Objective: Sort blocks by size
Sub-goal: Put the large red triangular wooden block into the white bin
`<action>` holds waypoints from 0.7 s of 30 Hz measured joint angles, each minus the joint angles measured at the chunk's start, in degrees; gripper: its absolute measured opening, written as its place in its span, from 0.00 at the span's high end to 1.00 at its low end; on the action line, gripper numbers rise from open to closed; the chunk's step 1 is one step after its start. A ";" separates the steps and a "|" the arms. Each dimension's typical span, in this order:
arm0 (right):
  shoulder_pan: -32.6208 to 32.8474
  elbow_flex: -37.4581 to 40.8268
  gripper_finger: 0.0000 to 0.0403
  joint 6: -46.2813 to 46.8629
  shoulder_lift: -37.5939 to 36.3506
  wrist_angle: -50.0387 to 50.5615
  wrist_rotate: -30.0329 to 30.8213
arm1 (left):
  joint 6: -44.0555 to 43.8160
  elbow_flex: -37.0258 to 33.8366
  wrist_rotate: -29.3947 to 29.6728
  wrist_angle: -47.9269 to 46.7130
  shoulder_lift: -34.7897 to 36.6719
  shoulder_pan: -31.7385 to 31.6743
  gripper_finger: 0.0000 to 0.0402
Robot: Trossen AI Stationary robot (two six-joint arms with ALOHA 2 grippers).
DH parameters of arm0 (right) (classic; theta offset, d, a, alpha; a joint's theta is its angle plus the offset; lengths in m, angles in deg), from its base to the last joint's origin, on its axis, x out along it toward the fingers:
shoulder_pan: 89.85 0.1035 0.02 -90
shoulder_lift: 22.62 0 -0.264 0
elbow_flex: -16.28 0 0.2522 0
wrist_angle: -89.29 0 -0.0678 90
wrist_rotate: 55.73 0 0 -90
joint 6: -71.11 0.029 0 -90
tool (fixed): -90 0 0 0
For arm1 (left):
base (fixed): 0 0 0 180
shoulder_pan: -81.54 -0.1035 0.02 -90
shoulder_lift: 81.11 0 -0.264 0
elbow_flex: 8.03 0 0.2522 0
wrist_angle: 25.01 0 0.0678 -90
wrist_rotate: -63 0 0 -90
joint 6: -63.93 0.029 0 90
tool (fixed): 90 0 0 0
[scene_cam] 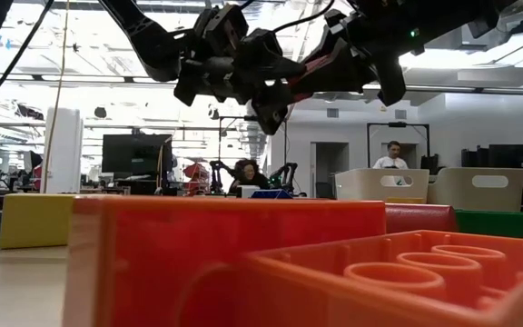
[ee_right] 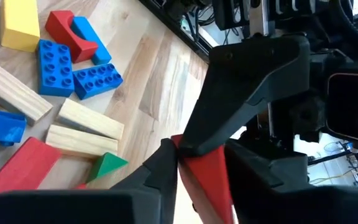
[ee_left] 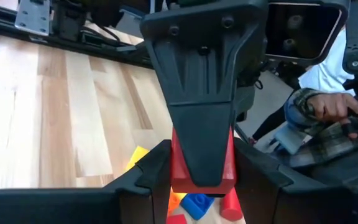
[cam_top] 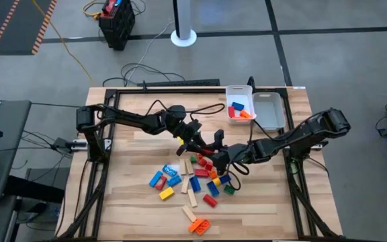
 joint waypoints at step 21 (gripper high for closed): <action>-0.13 0.00 0.70 26.43 -10.30 25.67 13.53 | 10.80 -3.84 12.08 -10.67 9.76 -3.64 0.38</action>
